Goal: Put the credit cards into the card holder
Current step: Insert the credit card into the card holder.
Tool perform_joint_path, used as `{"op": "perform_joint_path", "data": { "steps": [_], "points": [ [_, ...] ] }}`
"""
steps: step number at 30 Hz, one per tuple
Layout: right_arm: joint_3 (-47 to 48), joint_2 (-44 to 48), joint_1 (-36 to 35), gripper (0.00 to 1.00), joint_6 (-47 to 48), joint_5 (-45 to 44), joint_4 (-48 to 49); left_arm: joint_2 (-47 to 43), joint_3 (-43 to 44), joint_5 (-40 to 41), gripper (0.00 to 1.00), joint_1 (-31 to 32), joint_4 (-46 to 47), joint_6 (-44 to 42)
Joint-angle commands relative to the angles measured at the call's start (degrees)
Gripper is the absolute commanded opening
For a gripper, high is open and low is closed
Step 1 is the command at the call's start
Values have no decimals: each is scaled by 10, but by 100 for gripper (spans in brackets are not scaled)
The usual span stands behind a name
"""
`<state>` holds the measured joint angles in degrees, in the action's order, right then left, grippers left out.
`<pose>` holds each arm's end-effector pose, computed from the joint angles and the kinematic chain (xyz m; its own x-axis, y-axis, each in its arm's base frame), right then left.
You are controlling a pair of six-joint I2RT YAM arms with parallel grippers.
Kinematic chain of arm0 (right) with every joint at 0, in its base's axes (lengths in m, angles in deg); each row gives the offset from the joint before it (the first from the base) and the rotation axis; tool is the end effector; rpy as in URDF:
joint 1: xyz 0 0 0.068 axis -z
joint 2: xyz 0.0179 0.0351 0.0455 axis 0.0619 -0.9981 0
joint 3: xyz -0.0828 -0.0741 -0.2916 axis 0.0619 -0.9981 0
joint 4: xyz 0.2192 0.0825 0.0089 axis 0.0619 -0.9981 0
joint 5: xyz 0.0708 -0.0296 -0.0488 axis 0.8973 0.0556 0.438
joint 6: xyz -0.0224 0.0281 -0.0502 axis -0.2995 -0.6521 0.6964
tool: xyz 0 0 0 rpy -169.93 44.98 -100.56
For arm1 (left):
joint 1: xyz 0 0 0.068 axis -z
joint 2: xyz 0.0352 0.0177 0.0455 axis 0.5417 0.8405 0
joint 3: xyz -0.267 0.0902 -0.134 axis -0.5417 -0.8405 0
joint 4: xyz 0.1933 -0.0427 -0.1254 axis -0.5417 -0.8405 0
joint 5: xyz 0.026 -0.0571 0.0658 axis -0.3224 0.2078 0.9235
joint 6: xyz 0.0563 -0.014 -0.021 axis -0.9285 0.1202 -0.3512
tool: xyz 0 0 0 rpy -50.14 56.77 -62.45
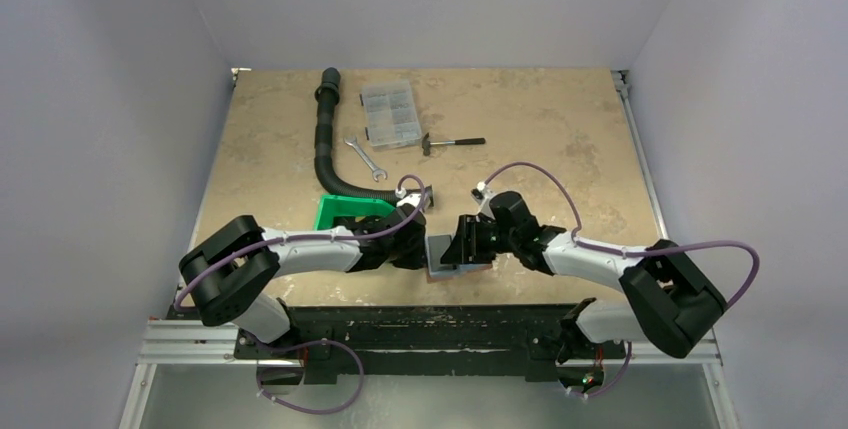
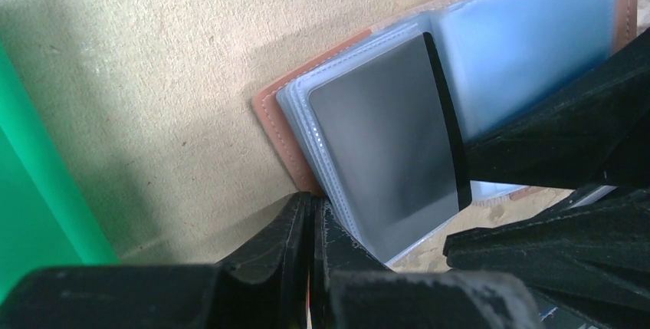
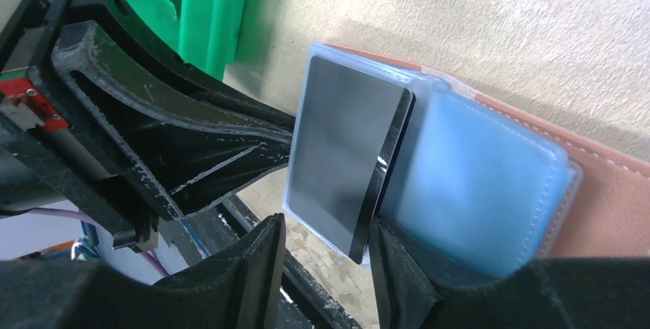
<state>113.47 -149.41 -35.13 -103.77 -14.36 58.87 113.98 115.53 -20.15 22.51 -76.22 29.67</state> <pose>0.1602 0.1532 0.2083 -0.9237 0.0299 -0.3818 -0.2707 0.6543 0.7061 0.1570 -0.2217 0.2023 -0.8903 0.0060 -0.4553 0.2182 0.8833 -0.4149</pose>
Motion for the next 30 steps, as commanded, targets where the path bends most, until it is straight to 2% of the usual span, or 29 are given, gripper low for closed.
{"op": "perform_joint_path", "data": {
  "steps": [1,5,9,11,17,23,30],
  "points": [
    [-3,26,-18,48,-38,35,91,1,-10,-72,0,13,81,32],
    [-9,-2,-19,46,-75,53,140,-1,-10,-78,0,15,90,35],
    [3,-7,-27,46,-76,35,115,-2,-7,-78,0,18,89,38],
    [10,3,-28,48,-62,10,79,-6,-7,-73,0,17,82,35],
    [62,23,-28,57,28,-69,-110,-25,1,-37,0,18,18,12],
    [88,93,-26,74,68,-90,-183,-56,29,20,0,17,-62,-27],
    [150,121,29,82,120,-133,-262,-76,62,26,0,17,-93,-47]
  ]
}}
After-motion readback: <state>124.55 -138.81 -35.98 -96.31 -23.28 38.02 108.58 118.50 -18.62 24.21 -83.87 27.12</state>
